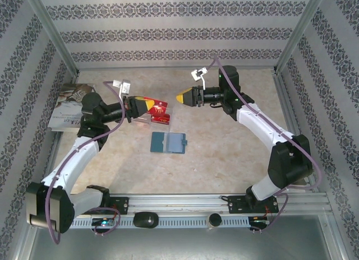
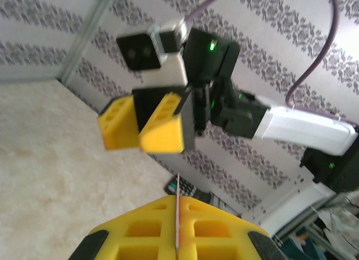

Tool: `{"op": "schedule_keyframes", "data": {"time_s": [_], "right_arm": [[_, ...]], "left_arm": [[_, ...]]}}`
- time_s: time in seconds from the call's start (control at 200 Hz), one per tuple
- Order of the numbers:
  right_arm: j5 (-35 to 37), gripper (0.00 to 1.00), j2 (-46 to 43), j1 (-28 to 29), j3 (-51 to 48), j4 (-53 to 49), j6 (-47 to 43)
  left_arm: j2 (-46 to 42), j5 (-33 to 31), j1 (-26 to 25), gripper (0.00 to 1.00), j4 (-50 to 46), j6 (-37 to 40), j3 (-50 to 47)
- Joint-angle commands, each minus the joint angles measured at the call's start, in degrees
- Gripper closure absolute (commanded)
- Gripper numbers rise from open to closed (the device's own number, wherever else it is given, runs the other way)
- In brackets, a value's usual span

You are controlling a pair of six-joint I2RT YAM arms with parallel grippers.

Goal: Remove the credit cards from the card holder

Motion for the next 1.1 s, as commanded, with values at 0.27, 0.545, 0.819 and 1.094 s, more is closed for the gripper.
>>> {"op": "schedule_keyframes", "data": {"time_s": [0.27, 0.545, 0.819, 1.094], "right_arm": [[-3.96, 0.57, 0.05, 7.86, 8.54, -14.66, -13.54], [-2.67, 0.67, 1.75, 10.50, 11.63, -23.52, -18.90], [-0.78, 1.00, 4.19, 11.72, 13.80, -28.73, -23.22], [14.62, 1.00, 10.61, 9.66, 20.25, -43.58, -41.73]], "left_arm": [[0.40, 6.52, -2.01, 1.00, -2.08, 4.18, 0.51], [0.05, 4.11, -2.01, 1.00, -3.31, 5.25, 0.09], [-0.46, 2.15, -2.01, 0.73, 1.41, 1.46, -1.20], [-9.01, -17.45, -0.37, 0.01, -3.97, -2.01, -4.23]]}}
